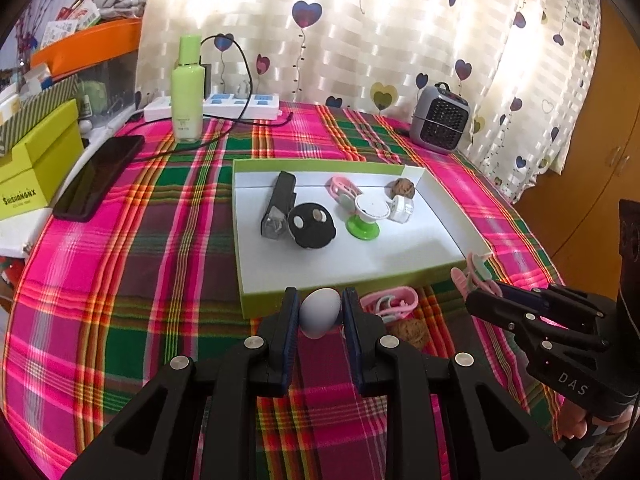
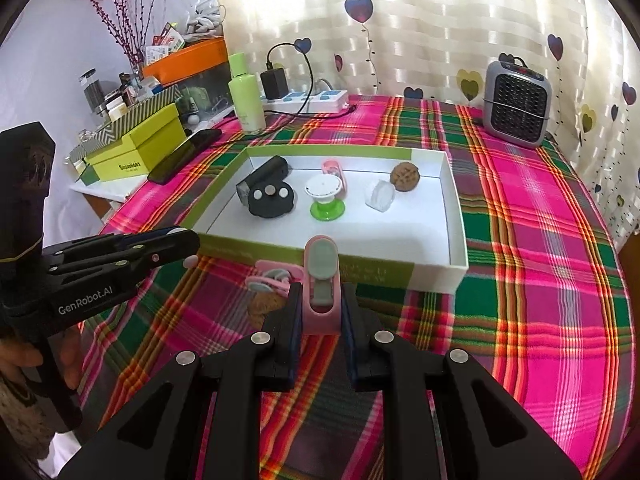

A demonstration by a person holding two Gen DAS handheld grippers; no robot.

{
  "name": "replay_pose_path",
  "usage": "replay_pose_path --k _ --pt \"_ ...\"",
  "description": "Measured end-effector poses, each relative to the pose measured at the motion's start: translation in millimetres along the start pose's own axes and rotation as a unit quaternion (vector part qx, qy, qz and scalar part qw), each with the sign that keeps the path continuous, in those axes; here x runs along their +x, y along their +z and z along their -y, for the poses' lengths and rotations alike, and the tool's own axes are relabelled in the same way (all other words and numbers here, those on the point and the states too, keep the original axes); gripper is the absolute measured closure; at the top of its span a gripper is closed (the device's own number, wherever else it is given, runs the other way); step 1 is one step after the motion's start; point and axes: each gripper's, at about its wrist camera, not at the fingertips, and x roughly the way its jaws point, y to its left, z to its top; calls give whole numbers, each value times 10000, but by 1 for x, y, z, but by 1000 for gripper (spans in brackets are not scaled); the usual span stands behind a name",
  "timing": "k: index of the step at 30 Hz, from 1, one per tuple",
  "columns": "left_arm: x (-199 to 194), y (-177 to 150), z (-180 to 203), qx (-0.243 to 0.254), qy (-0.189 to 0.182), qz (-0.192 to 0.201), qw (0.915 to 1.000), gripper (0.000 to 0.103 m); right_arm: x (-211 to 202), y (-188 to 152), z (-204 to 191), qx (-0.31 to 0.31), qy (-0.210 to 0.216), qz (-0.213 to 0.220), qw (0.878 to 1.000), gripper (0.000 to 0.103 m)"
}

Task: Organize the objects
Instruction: 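Carry the pink clip and white peg over the white box with both tools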

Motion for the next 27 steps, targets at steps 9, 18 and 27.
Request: replay_pose_path --k 9,18,27 --pt "6 12 -1 37 18 49 10000 83 8 16 -3 -44 113 63 9999 85" --pt "19 28 -10 -84 37 57 9999 83 22 35 -4 -45 244 69 9997 85" --pt "39 38 -17 -160 69 -75 9998 83 47 47 -7 -127 386 -107 9991 85"
